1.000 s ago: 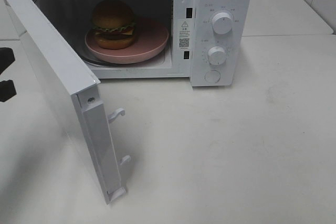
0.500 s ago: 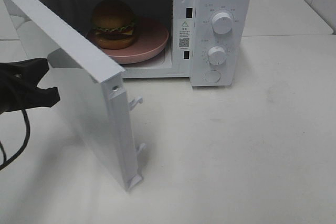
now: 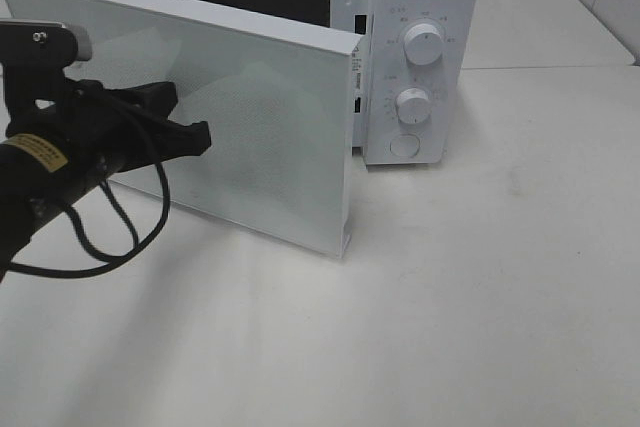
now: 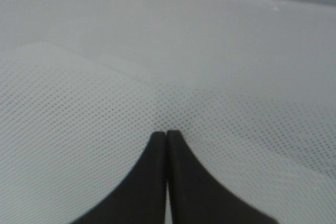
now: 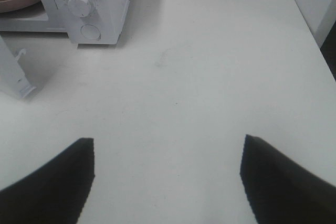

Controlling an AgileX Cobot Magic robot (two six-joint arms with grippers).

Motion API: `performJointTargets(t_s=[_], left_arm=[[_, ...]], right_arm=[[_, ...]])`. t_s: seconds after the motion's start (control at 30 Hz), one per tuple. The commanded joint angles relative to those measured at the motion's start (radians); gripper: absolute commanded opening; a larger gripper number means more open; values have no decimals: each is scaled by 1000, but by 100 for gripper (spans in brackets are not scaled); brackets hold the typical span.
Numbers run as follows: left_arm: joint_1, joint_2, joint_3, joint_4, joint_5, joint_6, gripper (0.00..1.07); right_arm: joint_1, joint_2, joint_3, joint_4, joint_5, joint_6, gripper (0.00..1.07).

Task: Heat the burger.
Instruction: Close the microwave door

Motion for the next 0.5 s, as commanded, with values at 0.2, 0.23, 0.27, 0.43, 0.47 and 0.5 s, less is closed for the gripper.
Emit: performJointTargets(t_s=[0.2,0.23,0.27,0.43,0.47,0.5], left_arm=[[-55,82,-160,-97,70,57,0],[-69,102,-203,-133,86,102,0],[-76,113,-227,-147,92,127,0],[-95,161,-330,-210,121,191,0],[-95,161,-330,-210,121,191,0],[-95,174,-365,-234,148,197,0]], right_arm=[[-6,-30,5,1,-12,-12,75],[-6,-30,5,1,-12,-12,75],[-6,-30,5,1,-12,-12,75],[-6,-30,5,1,-12,-12,75],[-6,-30,5,1,-12,-12,75],[-6,-30,5,1,-12,-12,75]])
